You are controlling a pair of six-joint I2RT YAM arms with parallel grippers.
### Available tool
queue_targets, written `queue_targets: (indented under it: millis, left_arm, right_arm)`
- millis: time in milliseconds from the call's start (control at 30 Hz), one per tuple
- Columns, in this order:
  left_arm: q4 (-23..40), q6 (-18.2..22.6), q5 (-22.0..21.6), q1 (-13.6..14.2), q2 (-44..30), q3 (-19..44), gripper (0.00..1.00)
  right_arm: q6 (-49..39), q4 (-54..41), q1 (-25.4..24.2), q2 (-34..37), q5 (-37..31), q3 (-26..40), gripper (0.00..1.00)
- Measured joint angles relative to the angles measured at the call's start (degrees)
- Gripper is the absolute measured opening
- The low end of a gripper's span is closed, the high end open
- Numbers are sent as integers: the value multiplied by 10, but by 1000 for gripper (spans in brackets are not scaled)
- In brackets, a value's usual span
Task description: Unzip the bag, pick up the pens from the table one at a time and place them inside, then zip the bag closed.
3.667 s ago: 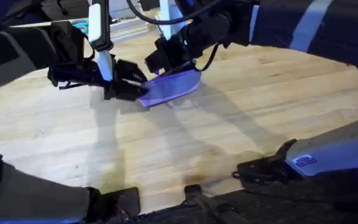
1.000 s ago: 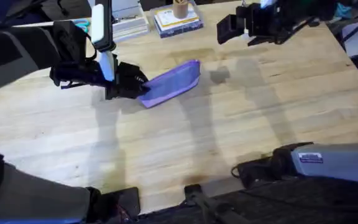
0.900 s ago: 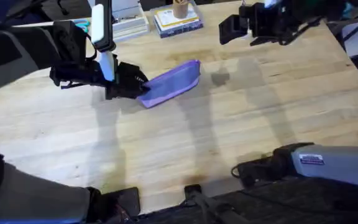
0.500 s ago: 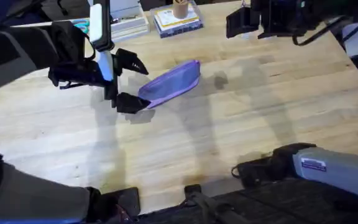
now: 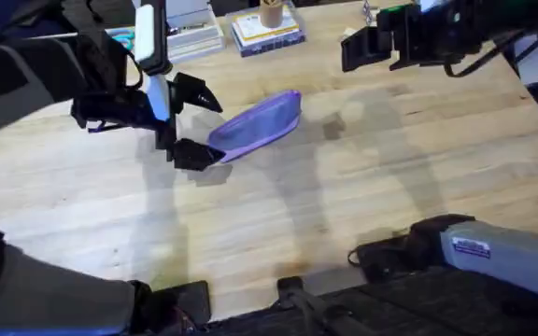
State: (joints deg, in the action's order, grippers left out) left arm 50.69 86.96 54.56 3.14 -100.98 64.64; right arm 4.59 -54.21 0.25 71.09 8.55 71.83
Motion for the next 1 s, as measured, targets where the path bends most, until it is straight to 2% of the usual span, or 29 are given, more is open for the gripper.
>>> queue_targets:
  millis: [100, 267, 300, 467, 800, 900, 1000]
  left_arm:
    - [13, -7, -17, -3, 6, 19, 995]
    - [18, -48, -61, -9, 57, 48, 995]
    - [21, -83, -88, -11, 100, 61, 995]
    - [22, -156, -148, -11, 166, 67, 995]
    - [25, -335, -270, -11, 278, 67, 995]
    - [25, -373, -294, -11, 302, 67, 995]
    - [25, -391, -306, -11, 317, 67, 995]
  right_arm:
    - [-2, -2, 0, 0, 0, 0, 998]
    - [-4, -3, 0, 0, 0, 0, 998]
    - [-4, -6, 0, -5, 0, 0, 998]
    - [-4, -7, 0, -20, 0, 0, 998]
    - [-4, -7, 0, -46, 0, 0, 998]
    - [-4, -7, 0, -51, 0, 0, 998]
    - [-4, -7, 0, -52, 0, 0, 998]
